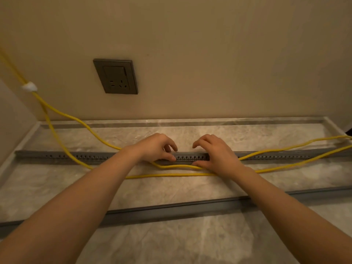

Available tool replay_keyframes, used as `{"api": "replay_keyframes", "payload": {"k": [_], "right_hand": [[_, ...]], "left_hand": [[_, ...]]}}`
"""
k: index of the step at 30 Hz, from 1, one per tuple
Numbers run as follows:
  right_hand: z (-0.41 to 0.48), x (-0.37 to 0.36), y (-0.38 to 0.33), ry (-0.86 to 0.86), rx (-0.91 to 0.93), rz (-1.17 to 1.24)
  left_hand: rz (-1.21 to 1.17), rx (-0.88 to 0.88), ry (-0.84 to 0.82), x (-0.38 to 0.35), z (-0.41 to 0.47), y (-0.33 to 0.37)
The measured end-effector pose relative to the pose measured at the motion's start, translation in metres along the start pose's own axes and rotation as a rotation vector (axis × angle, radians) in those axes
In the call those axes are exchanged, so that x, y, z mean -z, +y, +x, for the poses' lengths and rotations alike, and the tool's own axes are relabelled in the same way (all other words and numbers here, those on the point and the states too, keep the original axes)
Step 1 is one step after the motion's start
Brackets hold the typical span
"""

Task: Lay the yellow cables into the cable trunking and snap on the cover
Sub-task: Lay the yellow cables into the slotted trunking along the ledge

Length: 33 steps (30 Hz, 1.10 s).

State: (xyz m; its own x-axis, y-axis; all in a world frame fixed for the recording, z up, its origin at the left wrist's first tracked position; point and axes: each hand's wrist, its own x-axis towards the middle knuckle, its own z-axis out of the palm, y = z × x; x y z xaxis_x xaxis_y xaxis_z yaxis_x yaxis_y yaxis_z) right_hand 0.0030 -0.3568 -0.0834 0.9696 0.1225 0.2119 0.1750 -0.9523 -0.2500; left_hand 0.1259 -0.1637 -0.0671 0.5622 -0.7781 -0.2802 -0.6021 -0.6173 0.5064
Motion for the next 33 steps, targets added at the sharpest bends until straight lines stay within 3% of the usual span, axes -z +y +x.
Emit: {"api": "replay_keyframes", "payload": {"k": [5,12,16,22,27,33], "right_hand": [[-0.001,-0.001,0.002,-0.038,0.11,-0.094],[0.012,0.003,0.007,-0.088,-0.04,0.131],[0.018,0.0,0.016,-0.1,-0.087,0.192],[0.024,-0.002,0.018,-0.102,-0.099,0.202],[0.022,-0.001,0.019,-0.069,-0.071,0.041],[0.0,0.018,0.05,-0.011,-0.227,-0.063]], "left_hand": [[-0.173,0.031,-0.089,0.005,-0.004,-0.001],[-0.057,0.005,0.098,0.005,-0.007,0.002],[0.137,-0.075,0.144,-0.002,-0.011,0.003],[0.466,-0.237,0.342,-0.021,-0.018,0.006],[0.635,-0.153,0.395,-0.034,-0.013,0.006],[0.729,-0.055,0.355,-0.038,0.0,0.01]]}}
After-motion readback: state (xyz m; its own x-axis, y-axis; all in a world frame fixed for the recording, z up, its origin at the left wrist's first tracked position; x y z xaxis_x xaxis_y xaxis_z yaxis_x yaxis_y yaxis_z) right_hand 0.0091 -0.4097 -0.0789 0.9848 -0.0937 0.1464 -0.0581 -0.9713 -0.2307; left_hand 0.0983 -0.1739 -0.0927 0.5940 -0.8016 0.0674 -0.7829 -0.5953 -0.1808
